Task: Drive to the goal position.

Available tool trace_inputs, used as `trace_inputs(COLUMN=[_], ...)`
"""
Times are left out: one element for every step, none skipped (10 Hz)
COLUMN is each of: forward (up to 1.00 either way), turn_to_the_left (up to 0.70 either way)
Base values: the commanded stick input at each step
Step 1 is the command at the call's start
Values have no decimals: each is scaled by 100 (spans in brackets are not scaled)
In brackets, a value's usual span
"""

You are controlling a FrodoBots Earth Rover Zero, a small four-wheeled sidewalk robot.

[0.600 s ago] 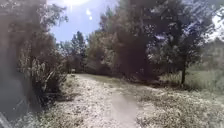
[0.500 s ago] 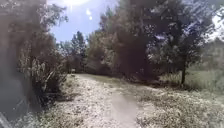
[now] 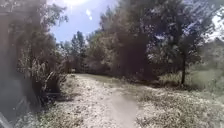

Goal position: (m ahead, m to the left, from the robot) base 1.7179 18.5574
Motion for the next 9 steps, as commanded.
trace_inputs(forward=[70,70,70,70,70,70,70,70,70], turn_to_the_left=[0,0,0,0,0,0,0,0,0])
